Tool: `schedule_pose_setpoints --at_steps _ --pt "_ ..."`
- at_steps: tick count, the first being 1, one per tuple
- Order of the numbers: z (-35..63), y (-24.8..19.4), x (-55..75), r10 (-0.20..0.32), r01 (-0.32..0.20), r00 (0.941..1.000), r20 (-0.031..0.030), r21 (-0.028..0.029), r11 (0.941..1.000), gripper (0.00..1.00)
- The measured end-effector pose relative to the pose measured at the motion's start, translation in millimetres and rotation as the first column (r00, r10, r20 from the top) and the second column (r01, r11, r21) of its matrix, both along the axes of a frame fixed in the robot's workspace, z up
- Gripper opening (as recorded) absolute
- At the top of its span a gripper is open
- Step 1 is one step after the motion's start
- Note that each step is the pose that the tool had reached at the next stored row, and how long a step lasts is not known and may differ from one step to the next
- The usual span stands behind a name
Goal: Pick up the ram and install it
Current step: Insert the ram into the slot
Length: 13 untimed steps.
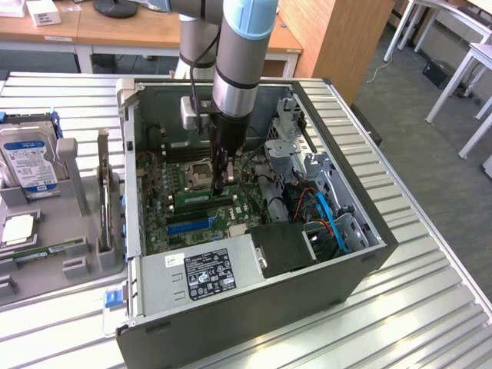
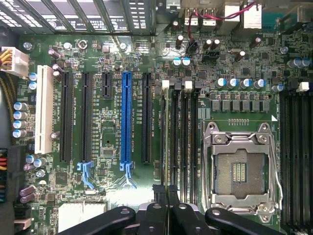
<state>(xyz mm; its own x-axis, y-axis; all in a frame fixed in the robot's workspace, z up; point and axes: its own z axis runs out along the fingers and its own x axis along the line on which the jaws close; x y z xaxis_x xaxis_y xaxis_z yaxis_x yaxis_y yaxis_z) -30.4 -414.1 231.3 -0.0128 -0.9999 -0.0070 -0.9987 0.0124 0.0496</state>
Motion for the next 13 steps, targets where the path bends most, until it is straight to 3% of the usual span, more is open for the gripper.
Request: schedule_pose_setpoints --at_steps 13 --pt "0.4 0.0 -1.2 0.000 0.000 1.0000 0.0000 0.0001 1.0000 0.12"
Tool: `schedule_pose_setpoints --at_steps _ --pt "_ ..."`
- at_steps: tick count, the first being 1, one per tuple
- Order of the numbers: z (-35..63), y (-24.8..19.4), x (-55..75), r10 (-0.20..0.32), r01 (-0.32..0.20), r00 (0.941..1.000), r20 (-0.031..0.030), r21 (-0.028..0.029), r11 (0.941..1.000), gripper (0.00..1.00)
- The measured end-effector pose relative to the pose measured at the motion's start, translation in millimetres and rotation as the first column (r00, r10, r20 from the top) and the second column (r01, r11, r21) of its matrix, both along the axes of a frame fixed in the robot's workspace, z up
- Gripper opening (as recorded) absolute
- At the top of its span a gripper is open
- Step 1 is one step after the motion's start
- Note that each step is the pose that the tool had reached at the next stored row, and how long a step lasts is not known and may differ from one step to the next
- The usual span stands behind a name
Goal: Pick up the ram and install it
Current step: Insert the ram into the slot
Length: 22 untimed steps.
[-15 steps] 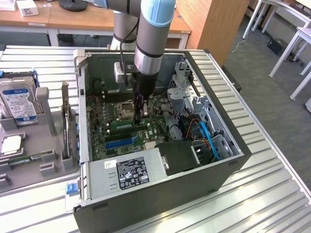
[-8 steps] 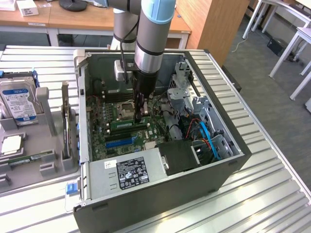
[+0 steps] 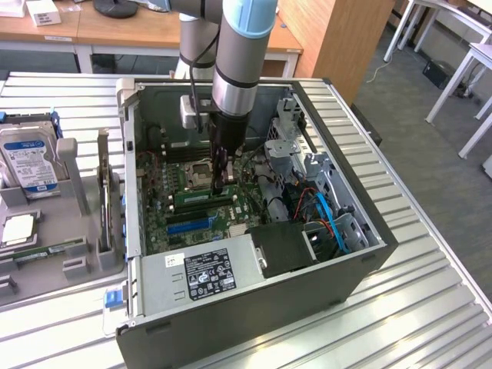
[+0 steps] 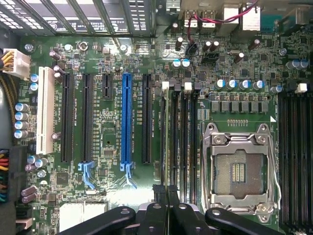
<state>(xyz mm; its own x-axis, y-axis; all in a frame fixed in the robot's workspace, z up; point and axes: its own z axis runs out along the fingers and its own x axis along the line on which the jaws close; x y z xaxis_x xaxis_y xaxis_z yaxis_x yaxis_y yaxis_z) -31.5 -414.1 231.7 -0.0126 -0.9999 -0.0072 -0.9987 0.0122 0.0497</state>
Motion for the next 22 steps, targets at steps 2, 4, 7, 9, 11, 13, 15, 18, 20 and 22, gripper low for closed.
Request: schedule_pose_setpoints --at_steps 2,4,7,9,11,13,15,18,20,22 --pt "-0.4 0.0 -0.2 0.000 0.000 1.0000 0.0000 0.0000 1.0000 0.12" --pt "-0.8 0.0 -0.2 0.000 0.000 1.0000 0.0000 -0.0001 1.0000 0.12" --pt "-0.9 0.0 -0.3 0.000 0.000 1.0000 0.0000 -0.0001 1.0000 0.12" --pt "-1.0 0.0 0.2 0.000 0.000 1.0000 -0.0001 0.0000 1.0000 0.12" --pt "-1.0 0.0 1.3 0.000 0.000 1.0000 -0.0013 0.0000 1.0000 0.12" --pt "-1.0 0.0 1.7 0.000 0.000 1.0000 -0.0021 0.0000 1.0000 0.12" --pt "-0.9 0.0 1.7 0.000 0.000 1.0000 -0.0022 -0.0001 1.0000 0.12" --pt "-1.0 0.0 1.8 -0.002 0.002 1.0000 -0.0023 -0.0001 1.0000 0.12" --pt "-1.0 0.0 2.5 -0.002 0.002 1.0000 -0.0033 -0.0004 1.0000 0.12" --pt "-0.9 0.0 2.6 -0.002 0.002 1.0000 -0.0038 -0.0004 1.0000 0.12"
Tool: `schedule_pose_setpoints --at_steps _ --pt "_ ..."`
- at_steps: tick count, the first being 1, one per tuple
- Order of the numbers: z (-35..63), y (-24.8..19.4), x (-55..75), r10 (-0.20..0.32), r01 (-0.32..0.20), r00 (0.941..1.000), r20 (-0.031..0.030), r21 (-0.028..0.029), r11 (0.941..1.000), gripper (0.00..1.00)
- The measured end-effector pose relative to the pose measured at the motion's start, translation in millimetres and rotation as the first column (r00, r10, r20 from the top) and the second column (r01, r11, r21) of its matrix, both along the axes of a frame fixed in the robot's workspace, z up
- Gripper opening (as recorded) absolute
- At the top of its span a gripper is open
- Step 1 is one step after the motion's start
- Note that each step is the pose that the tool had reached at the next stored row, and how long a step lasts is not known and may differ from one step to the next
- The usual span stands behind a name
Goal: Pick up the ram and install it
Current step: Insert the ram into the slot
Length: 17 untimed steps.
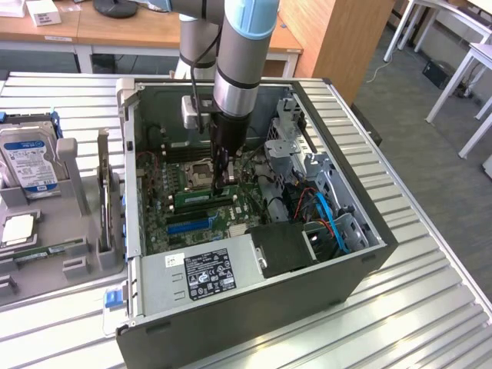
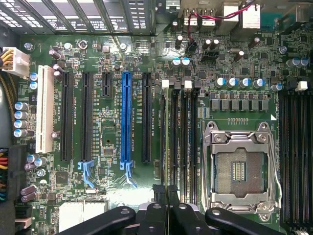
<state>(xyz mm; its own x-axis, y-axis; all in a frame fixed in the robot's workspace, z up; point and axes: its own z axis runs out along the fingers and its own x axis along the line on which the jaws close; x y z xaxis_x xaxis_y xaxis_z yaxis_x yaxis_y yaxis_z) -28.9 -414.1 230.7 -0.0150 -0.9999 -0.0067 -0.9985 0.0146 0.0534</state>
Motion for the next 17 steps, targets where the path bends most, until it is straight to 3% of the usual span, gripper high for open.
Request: schedule_pose_setpoints --at_steps 17 --pt "-0.4 -0.1 -1.1 0.000 0.000 1.0000 0.0000 0.0001 1.0000 0.12"
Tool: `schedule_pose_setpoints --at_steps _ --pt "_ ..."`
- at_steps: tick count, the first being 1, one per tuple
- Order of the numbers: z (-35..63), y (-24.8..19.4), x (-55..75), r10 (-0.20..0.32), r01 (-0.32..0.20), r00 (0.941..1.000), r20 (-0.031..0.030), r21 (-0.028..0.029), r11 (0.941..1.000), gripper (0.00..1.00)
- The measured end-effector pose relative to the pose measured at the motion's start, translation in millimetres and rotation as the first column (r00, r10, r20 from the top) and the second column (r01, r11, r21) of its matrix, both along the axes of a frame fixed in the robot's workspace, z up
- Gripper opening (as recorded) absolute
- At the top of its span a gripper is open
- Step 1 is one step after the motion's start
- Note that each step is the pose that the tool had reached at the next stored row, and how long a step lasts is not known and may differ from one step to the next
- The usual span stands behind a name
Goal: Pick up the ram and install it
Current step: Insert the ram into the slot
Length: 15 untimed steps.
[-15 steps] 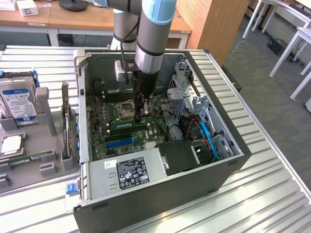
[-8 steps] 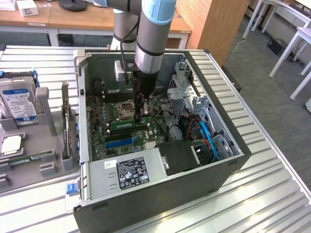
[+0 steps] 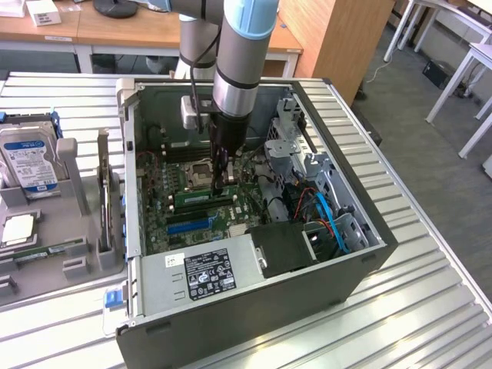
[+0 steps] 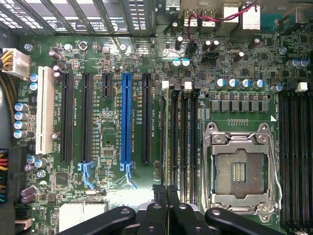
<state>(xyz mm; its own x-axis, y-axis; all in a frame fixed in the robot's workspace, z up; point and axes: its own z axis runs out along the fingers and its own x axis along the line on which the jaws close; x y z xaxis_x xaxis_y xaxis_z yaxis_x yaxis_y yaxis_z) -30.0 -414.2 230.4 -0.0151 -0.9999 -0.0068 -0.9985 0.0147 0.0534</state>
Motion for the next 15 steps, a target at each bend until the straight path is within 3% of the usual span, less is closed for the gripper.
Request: schedule_pose_setpoints --at_steps 15 --pt "-1.9 1.0 -0.2 0.000 0.000 1.0000 0.0000 0.0000 1.0000 0.12"
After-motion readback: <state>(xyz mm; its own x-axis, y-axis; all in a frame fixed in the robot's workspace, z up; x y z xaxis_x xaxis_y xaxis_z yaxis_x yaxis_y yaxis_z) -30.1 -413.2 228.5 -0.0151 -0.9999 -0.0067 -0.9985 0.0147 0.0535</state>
